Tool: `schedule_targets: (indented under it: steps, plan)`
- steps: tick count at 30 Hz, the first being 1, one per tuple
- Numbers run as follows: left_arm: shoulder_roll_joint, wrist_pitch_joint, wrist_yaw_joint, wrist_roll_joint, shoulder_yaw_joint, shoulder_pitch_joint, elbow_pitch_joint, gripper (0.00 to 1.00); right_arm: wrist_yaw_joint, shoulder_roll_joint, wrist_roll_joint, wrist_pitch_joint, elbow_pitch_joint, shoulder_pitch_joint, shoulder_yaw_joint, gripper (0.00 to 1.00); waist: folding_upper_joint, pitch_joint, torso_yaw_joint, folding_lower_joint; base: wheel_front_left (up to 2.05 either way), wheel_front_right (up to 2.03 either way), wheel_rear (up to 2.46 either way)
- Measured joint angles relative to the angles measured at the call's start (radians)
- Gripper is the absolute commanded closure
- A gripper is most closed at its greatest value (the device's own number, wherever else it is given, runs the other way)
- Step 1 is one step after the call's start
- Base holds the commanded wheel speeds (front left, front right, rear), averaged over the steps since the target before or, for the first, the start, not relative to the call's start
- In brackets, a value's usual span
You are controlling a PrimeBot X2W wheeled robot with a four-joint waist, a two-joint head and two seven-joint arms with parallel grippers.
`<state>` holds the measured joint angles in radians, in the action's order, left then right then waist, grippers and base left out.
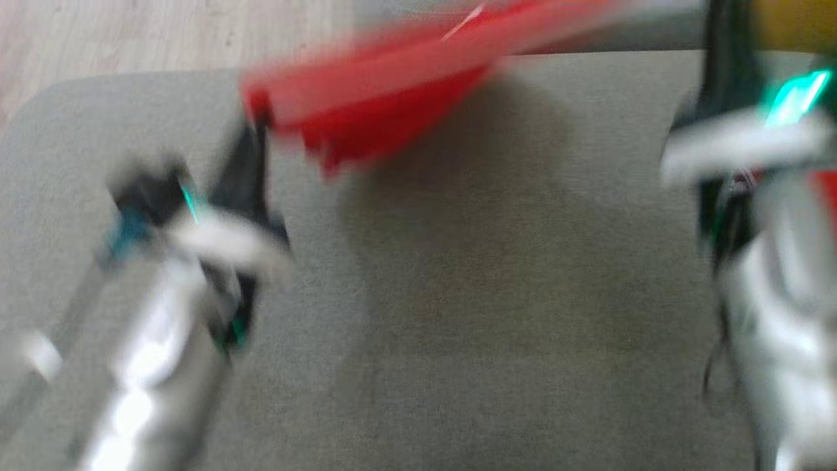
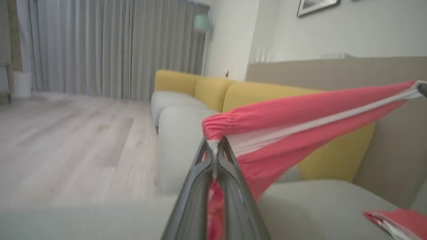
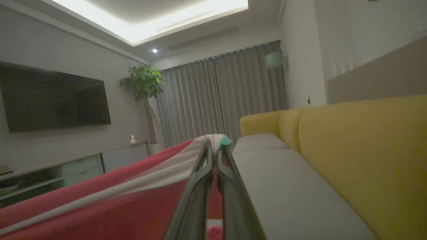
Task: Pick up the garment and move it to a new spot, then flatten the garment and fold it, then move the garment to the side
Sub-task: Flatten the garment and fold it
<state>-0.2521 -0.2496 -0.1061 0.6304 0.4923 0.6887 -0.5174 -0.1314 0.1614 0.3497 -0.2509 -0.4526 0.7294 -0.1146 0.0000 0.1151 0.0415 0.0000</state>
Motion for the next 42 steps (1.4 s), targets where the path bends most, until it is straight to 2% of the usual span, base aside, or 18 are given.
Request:
schedule_targets:
  steps: [4, 9, 15, 19, 23, 27, 32, 35, 42]
  plan:
    - [0.067, 0.000, -0.009, 0.013, -0.023, -0.251, -0.018, 1.00, 0.000, -0.017, 0.049, 0.000, 0.011, -0.285, 0.004, 1.00, 0.0000, -0.018, -0.019, 0.0000, 0.00, 0.00, 0.00]
    - [0.134, 0.000, -0.019, -0.025, -0.053, -0.490, -0.002, 1.00, 0.000, -0.023, 0.096, 0.001, 0.114, -0.566, 0.031, 1.00, 0.0000, -0.042, -0.033, -0.0001, 0.00, 0.00, 0.00]
    - [0.174, 0.000, -0.027, -0.063, -0.082, -0.649, 0.067, 1.00, 0.000, -0.024, 0.136, 0.002, 0.265, -0.762, 0.074, 1.00, 0.0000, -0.076, -0.031, -0.0003, 0.00, 0.00, 0.00]
    - [0.176, 0.000, -0.027, -0.075, -0.068, -0.697, 0.115, 1.00, 0.000, -0.023, 0.140, 0.017, 0.347, -0.799, 0.092, 1.00, 0.0000, -0.080, -0.018, -0.0003, 0.00, 0.00, 0.00]
    - [0.168, 0.000, -0.027, -0.064, -0.059, -0.660, 0.143, 1.00, 0.000, -0.019, 0.129, 0.075, 0.366, -0.721, 0.091, 1.00, 0.0000, -0.061, 0.008, -0.0001, 0.00, 0.00, 0.00]
    - [0.147, 0.000, -0.026, -0.086, -0.008, -0.514, 0.169, 1.00, 0.000, 0.022, 0.073, 0.148, 0.303, -0.542, 0.070, 1.00, 0.0000, -0.021, 0.040, 0.0001, 0.00, 0.00, 0.00]
    - [0.162, 0.000, -0.026, -0.060, 0.010, -0.319, 0.095, 1.00, 0.000, 0.043, 0.019, 0.186, 0.155, -0.290, 0.063, 1.00, 0.0000, 0.054, 0.087, 0.0003, 0.00, 0.00, 0.00]
    - [0.178, -0.002, -0.026, -0.059, 0.046, -0.209, 0.019, 1.00, 0.000, 0.056, -0.038, 0.207, 0.040, -0.117, 0.024, 1.00, 0.0000, 0.124, 0.122, 0.0003, 0.00, 0.00, 0.00]
    - [0.210, -0.003, -0.026, -0.044, 0.044, -0.079, -0.062, 1.00, 0.000, 0.058, -0.153, 0.224, -0.179, 0.087, 0.034, 1.00, 0.0000, 0.245, 0.177, 0.0005, 0.00, 0.00, 0.00]
